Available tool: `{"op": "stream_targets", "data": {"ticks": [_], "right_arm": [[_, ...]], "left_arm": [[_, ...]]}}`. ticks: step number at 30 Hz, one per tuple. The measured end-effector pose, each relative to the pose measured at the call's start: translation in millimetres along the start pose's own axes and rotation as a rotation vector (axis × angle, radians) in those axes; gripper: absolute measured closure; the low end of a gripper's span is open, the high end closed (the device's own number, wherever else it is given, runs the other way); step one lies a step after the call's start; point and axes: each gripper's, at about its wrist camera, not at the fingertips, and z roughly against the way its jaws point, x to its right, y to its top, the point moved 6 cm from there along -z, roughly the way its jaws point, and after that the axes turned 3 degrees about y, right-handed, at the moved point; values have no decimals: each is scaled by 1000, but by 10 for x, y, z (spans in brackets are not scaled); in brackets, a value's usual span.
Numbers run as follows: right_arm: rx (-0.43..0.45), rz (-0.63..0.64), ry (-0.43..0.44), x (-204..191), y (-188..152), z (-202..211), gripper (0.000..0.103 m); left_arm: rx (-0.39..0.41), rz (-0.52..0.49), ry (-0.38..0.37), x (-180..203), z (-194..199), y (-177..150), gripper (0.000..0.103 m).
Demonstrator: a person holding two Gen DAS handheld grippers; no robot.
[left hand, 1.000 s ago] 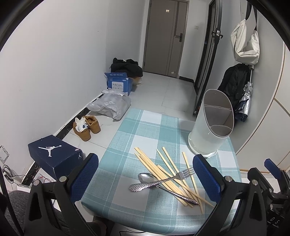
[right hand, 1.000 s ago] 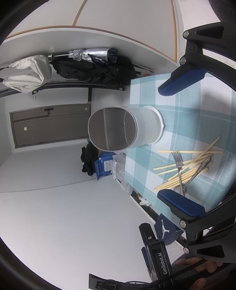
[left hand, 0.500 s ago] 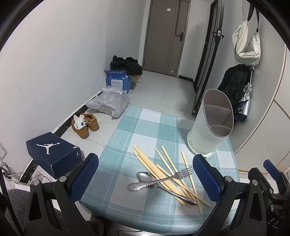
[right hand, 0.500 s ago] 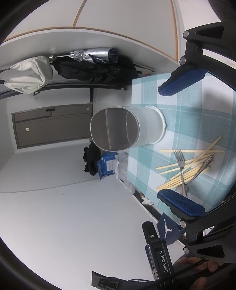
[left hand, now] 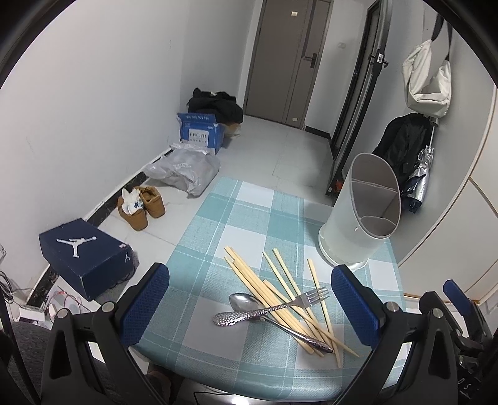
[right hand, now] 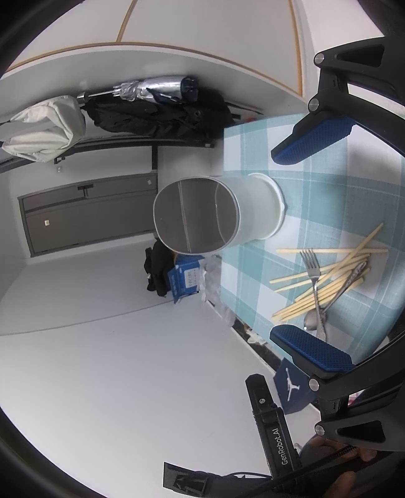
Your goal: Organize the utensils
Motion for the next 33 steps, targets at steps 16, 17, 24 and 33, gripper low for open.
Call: {"op": "stream_targets", "data": {"ticks": [16, 17, 24, 33], "right_arm": [[-356, -94, 142, -91, -394, -1003, 15], [-381, -106, 145, -89, -434, -1083, 18], [-499, -177, 138, 29, -633, -1462, 42], [-518, -159, 132, 31, -655, -1578, 73]], "left_arm": [[-202, 234, 3, -602, -550, 7, 1], [-213, 241, 1, -632, -580, 2, 1], [-286, 267, -19, -709, -770, -18, 1], [-334, 277, -36, -716, -885, -39, 1]]}}
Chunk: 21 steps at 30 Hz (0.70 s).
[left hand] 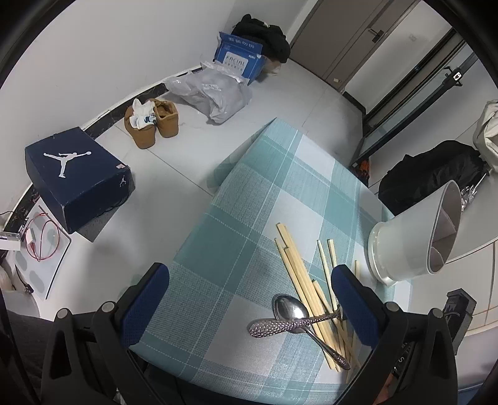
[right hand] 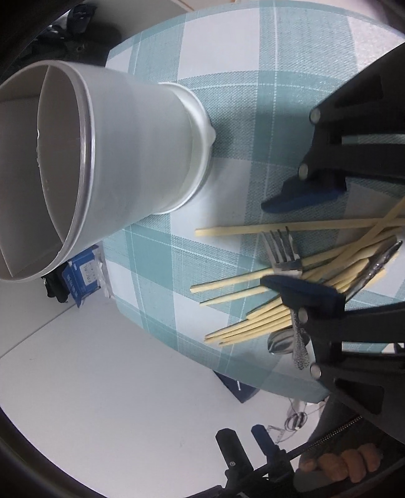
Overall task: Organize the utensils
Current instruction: 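Grasp the silver fork with the right gripper and lift it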
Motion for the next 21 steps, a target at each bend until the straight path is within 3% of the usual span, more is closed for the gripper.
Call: {"op": "stream_targets", "data": {"ticks": [5, 14, 21], "right_arm": [[-1, -2, 7, 20, 9, -2, 94], [60, 32, 32, -57, 100, 133, 100], [161, 80, 27, -163, 209, 420, 101]], "left_arm": [[-1, 9, 8, -15, -16, 9, 1], [24, -10, 50, -30, -32, 9, 1], [27, -16, 53, -57, -44, -3, 1]]}}
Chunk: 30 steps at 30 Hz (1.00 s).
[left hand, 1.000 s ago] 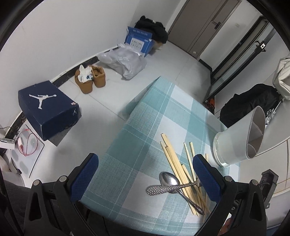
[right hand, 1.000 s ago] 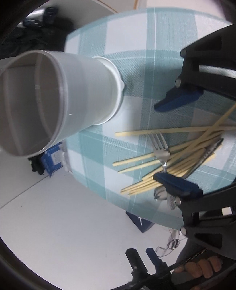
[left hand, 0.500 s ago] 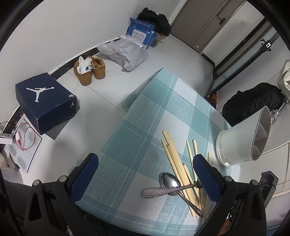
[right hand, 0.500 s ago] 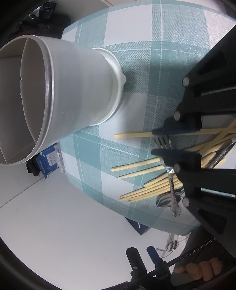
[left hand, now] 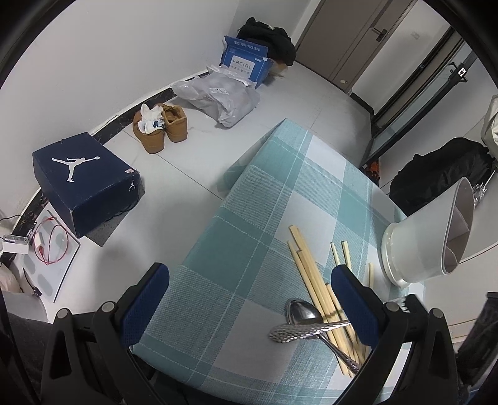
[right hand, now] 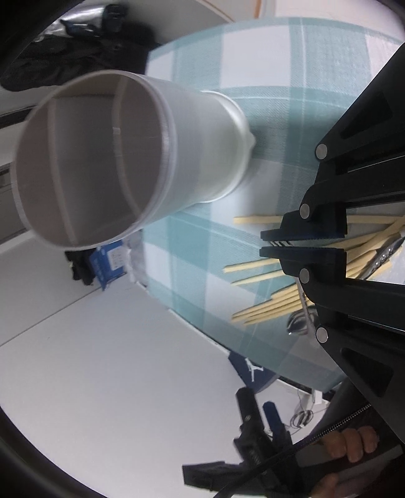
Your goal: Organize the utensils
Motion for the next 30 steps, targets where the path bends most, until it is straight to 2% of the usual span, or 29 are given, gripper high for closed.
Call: {"op": "stream_targets", "data": {"ticks": [6, 15, 22, 30], "right_arm": [[82, 39, -10, -39, 87, 316, 102], [187, 41, -18, 49, 162, 804, 102], [243, 44, -47, 137, 198, 1047, 102], [303, 44, -54, 247, 166, 1314, 102]], "left_arm": [[-29, -13, -1, 10, -68, -89, 1], [-120, -41, -54, 197, -180, -332, 1], [-169, -66, -14, 344, -302, -478, 1], [-189, -90, 39, 471, -369, -590, 10]]}}
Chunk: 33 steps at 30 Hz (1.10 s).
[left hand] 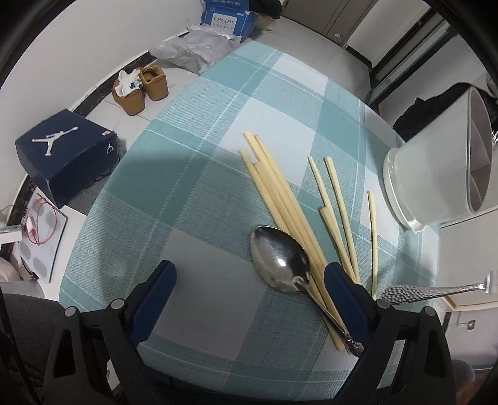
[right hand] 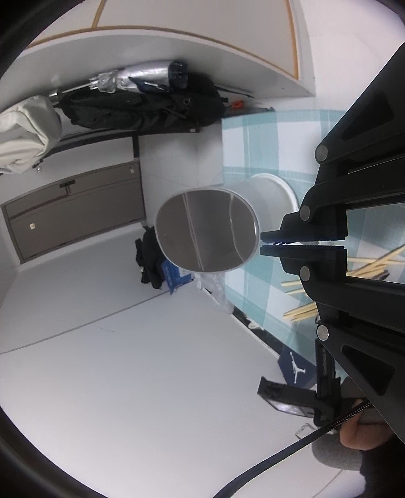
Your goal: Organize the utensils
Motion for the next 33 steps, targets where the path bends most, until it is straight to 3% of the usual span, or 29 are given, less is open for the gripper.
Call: {"op": "stream_targets", "data": {"ticks": [3, 7, 10, 15, 17, 20, 23, 24, 33], "right_arm": [[9, -4, -2, 44, -3, 55, 102], [16, -26, 2, 106, -1, 111, 102], [22, -39, 4, 141, 0, 148, 102], [34, -39, 1, 142, 3, 195, 102], [33, -34, -1, 141, -3, 199, 102], [34, -36, -4, 145, -1, 205, 102], [37, -37, -5, 144, -1, 213, 102], [38, -37, -4, 146, 1, 216, 102], [36, -33, -15, 159, -9, 216, 102]], "left_arm": [[4, -27, 58, 44, -23, -17, 11], [-1, -35, 50, 111, -24, -36, 12], [13, -57, 97, 123, -21, -42, 20], [36, -34, 86, 92, 11, -11, 54], [41, -29, 86, 108, 4, -8, 59], [44, -26, 75, 115, -9, 4, 78], [46, -28, 72, 125, -24, 18, 86], [45, -29, 64, 130, -36, 20, 94], [52, -9, -1, 144, -11, 52, 102]]}}
